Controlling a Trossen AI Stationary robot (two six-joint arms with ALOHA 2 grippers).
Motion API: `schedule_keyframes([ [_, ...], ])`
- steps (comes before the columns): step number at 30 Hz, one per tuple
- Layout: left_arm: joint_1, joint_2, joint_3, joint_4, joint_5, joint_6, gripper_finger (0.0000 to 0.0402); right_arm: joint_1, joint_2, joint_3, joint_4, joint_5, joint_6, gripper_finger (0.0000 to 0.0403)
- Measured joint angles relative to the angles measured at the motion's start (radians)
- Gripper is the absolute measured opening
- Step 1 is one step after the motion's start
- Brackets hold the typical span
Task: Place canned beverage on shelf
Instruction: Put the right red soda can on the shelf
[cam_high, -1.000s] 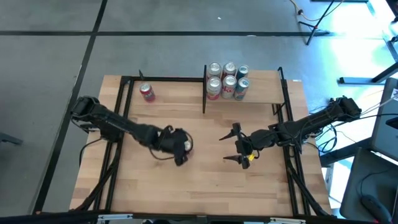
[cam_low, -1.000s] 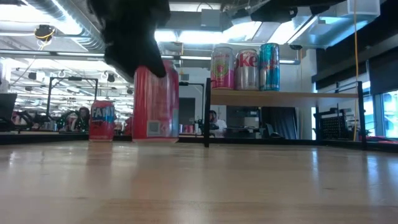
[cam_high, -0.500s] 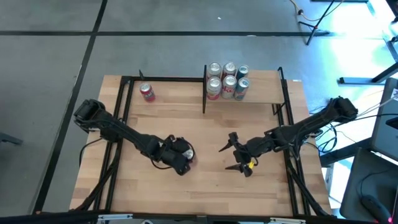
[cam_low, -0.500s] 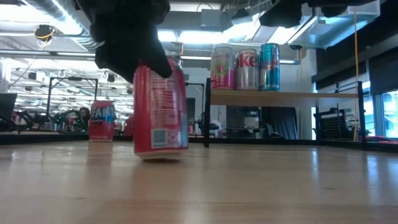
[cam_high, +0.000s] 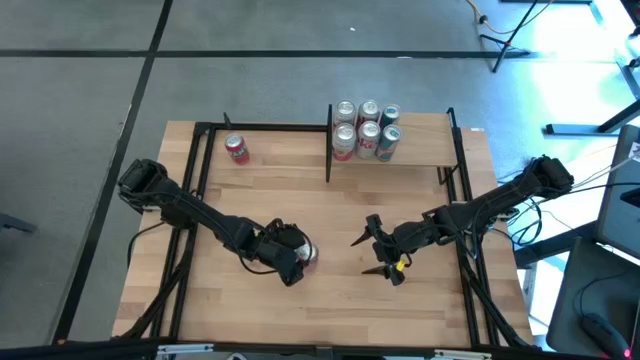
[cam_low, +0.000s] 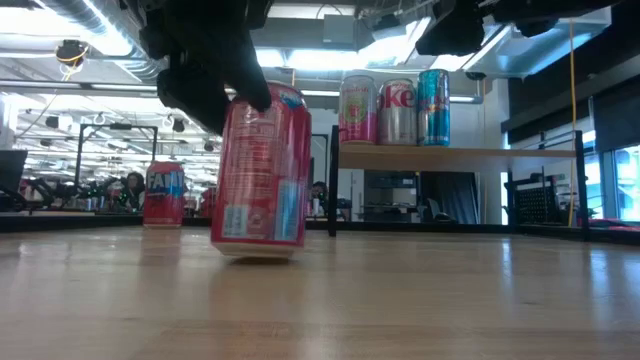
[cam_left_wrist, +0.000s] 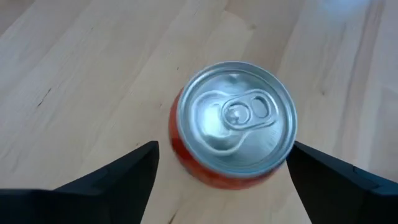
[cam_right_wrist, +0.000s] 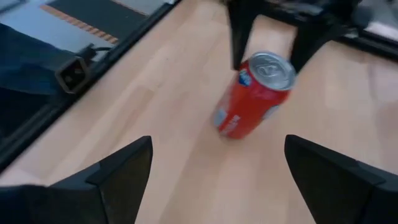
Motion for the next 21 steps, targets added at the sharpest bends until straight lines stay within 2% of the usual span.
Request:
schedule_keyframes([
  [3,0.000,-0.012,0.000,0.000,-0.001,0.002,0.0335,-0.001,0.000,0.000,0.000,-0.039,0.021,0.0351],
  [11,-0.016,-0.067,0.000,-0.023,-0.035,0.042,0.0336,-0.001,0.016,0.000,0.055,-0.039,0.050,0.0351],
  [17,-0.066,-0.114,0.000,-0.156,-0.228,0.029,0.0337,0.000,0.169,0.000,0.215,-0.081,0.051,0.0351],
  [21,-0.084,-0.109,-0.009,-0.235,-0.337,-0.022,0.0337,0.000,0.331,0.000,0.432,-0.091,0.042,0.0351],
])
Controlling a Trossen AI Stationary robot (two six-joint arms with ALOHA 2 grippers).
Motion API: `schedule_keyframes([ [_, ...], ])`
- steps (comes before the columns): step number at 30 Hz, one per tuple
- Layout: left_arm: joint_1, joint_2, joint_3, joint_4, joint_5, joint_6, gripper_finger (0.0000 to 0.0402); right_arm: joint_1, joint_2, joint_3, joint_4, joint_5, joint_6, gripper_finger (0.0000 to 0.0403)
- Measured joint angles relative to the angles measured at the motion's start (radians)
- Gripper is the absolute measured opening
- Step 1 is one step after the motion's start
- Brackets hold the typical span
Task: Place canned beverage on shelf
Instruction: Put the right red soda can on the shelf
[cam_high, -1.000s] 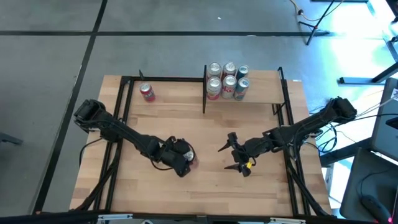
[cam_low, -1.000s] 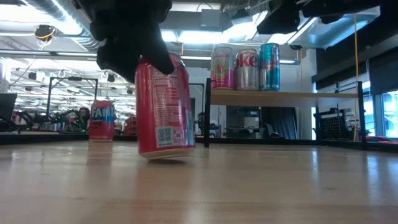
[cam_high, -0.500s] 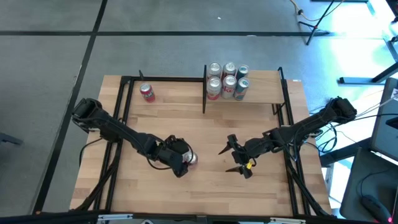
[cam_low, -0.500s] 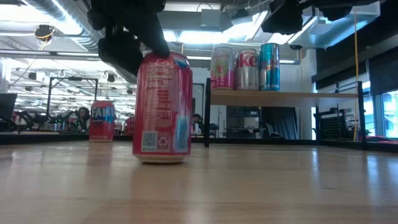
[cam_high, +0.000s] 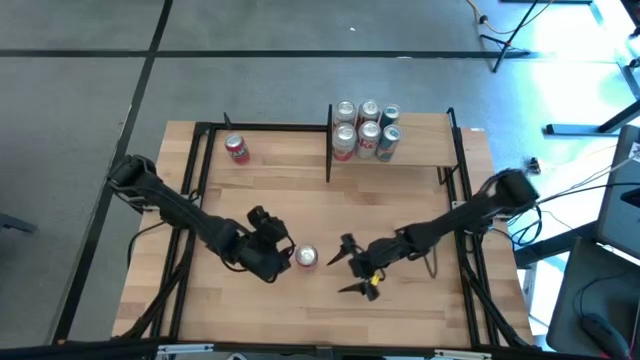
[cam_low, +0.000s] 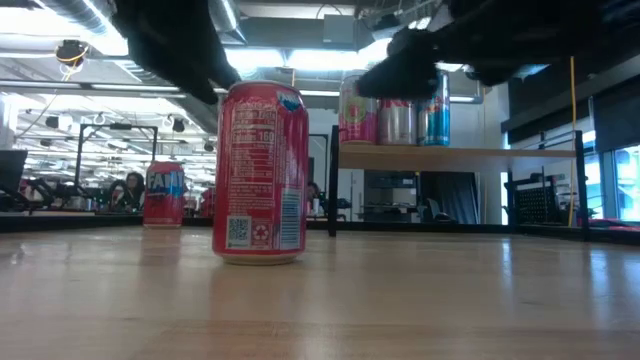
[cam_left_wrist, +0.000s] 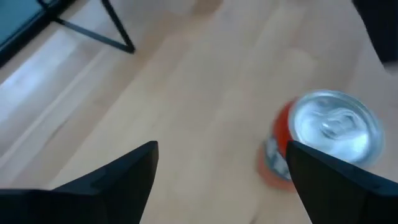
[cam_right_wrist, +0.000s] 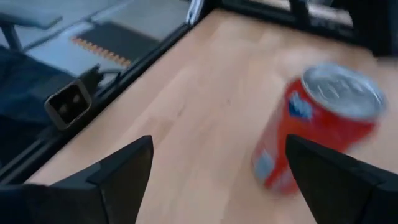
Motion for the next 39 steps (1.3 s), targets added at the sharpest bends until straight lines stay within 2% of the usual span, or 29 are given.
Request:
schedule_keyframes([
  [3,0.009,0.004,-0.061,0.019,-0.034,-0.023,0.0337,-0.003,0.111,0.030,0.142,-0.001,-0.030,0.0351],
  [9,0.018,0.004,-0.225,0.058,-0.124,-0.124,0.0337,-0.001,0.263,0.143,0.148,-0.069,-0.050,0.0351],
  [14,0.019,0.004,-0.342,0.308,-0.152,-0.122,0.0337,0.000,0.327,0.202,0.150,-0.070,-0.053,0.0351],
  [18,0.019,0.004,-0.409,0.553,-0.159,-0.036,0.0337,-0.001,0.344,0.214,0.137,-0.001,-0.055,0.0351],
  [21,0.013,0.004,-0.420,0.666,-0.127,0.036,0.0337,-0.001,0.344,0.214,0.129,0.058,-0.058,0.0351],
  [25,-0.005,0.003,-0.420,0.725,-0.086,0.098,0.0337,0.000,0.344,0.214,0.106,0.110,-0.070,0.0351],
  [37,-0.070,0.002,-0.422,0.753,-0.093,0.071,0.0337,0.004,0.327,0.214,-0.035,0.224,-0.103,0.0351],
  [39,-0.079,0.001,-0.419,0.767,-0.065,0.069,0.0337,0.001,0.318,0.211,-0.088,0.271,-0.098,0.0351],
])
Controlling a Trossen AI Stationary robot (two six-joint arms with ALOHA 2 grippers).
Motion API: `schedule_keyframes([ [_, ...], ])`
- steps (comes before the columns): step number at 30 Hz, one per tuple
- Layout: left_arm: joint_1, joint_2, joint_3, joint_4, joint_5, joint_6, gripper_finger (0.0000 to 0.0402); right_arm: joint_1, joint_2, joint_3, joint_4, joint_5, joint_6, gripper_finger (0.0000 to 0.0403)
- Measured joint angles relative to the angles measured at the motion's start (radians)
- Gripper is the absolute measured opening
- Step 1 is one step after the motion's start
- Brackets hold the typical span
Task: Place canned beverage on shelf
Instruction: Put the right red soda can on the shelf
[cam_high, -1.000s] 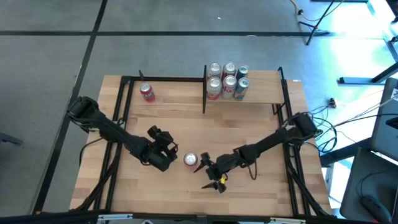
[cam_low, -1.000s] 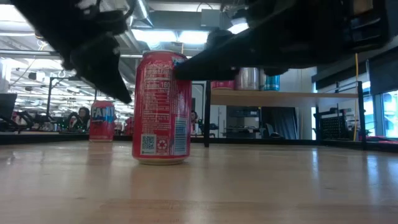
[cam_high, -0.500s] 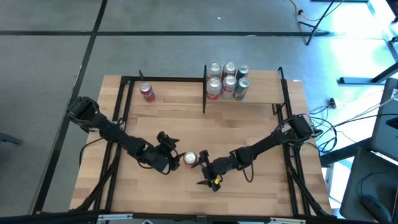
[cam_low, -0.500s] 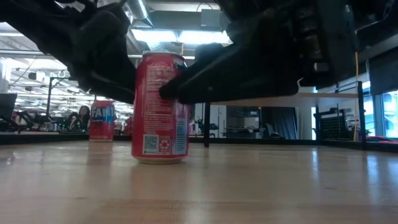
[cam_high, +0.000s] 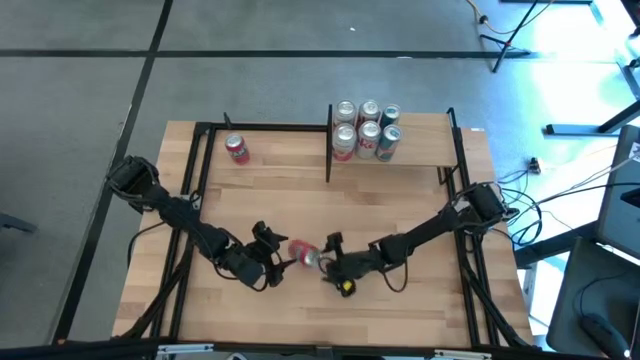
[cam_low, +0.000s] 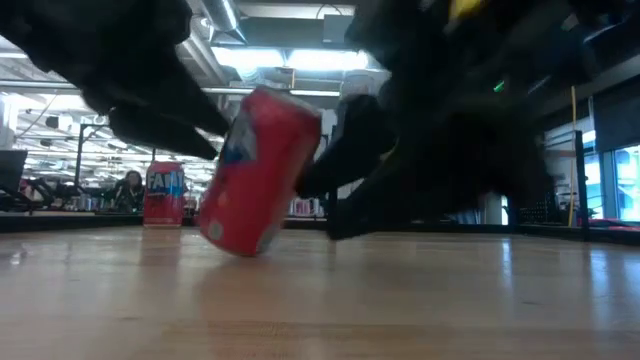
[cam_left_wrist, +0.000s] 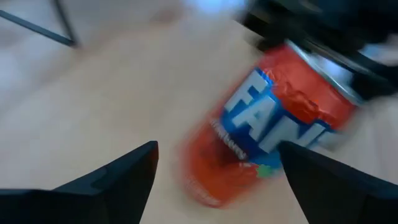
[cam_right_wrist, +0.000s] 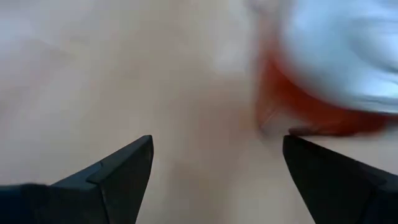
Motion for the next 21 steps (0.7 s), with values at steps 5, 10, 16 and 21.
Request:
schedule_keyframes([
  [5,-0.016,0.003,0.000,0.000,0.008,0.001,0.0337,-0.005,-0.029,0.005,-0.010,0.092,-0.001,0.0351],
  [10,-0.007,0.003,0.000,-0.006,0.004,0.000,0.0337,-0.002,-0.024,0.002,0.011,0.054,0.007,0.0351],
  [16,-0.006,0.003,0.000,-0.010,0.001,0.043,0.0337,-0.003,-0.025,0.002,-0.010,0.076,0.010,0.0351],
  [21,-0.001,0.003,0.001,-0.020,0.175,0.087,0.0337,-0.002,-0.025,0.003,-0.012,0.070,0.008,0.0351],
])
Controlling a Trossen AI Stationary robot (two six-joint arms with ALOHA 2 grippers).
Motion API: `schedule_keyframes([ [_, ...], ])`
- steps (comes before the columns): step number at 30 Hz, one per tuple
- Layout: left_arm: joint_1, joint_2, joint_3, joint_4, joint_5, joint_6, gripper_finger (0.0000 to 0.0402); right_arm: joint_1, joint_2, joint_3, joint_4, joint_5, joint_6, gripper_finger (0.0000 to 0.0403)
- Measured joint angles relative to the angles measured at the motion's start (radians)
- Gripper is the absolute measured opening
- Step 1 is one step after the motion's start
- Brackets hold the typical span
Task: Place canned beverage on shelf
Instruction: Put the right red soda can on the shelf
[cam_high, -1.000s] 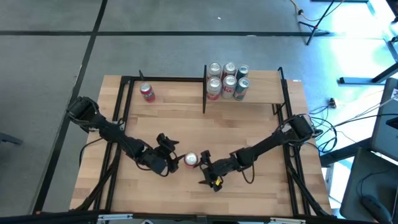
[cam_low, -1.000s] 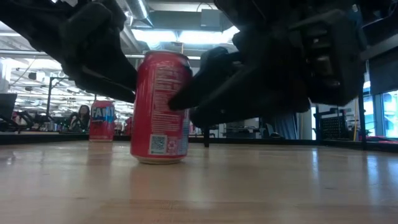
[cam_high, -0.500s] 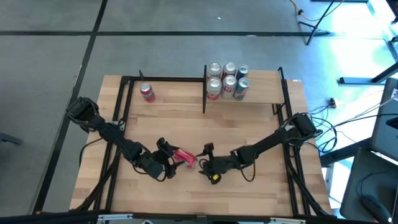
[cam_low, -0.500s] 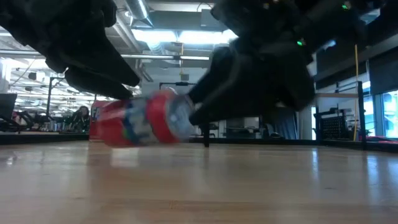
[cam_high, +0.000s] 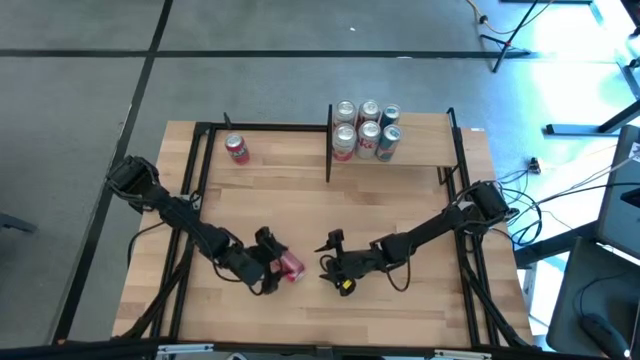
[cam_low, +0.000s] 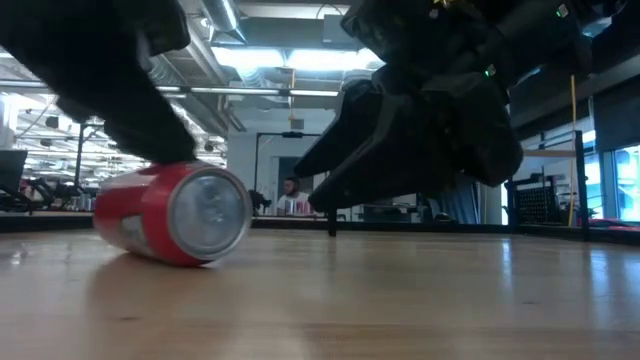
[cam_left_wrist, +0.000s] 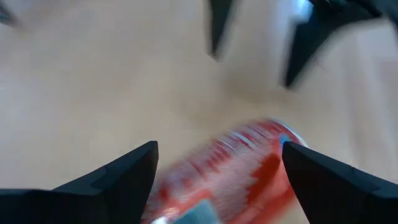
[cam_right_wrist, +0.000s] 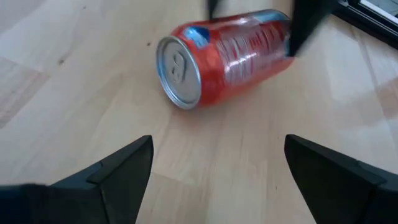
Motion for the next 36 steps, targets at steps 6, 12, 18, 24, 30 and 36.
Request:
schedule_keyframes([
  [6,-0.034,-0.001,0.033,-0.056,0.144,0.090,0.0337,0.000,0.000,0.000,-0.002,-0.001,-0.003,0.0351],
  [12,-0.033,-0.001,0.032,-0.200,0.151,0.100,0.0337,0.000,0.000,0.000,-0.002,-0.001,-0.003,0.0351],
  [18,-0.010,-0.001,0.032,-0.240,0.165,0.091,0.0337,-0.001,0.000,0.000,-0.001,-0.001,-0.010,0.0351],
  [24,0.061,0.067,0.031,-0.250,0.256,0.015,0.0335,-0.011,0.000,0.000,-0.002,-0.001,-0.009,0.0351],
  [30,0.101,0.118,0.035,-0.246,0.296,-0.051,0.0309,-0.013,0.000,0.000,-0.005,-0.001,-0.008,0.0351],
  [36,0.075,0.080,0.048,-0.250,0.248,-0.030,0.0269,-0.011,-0.016,0.000,-0.039,-0.002,-0.010,0.0351],
])
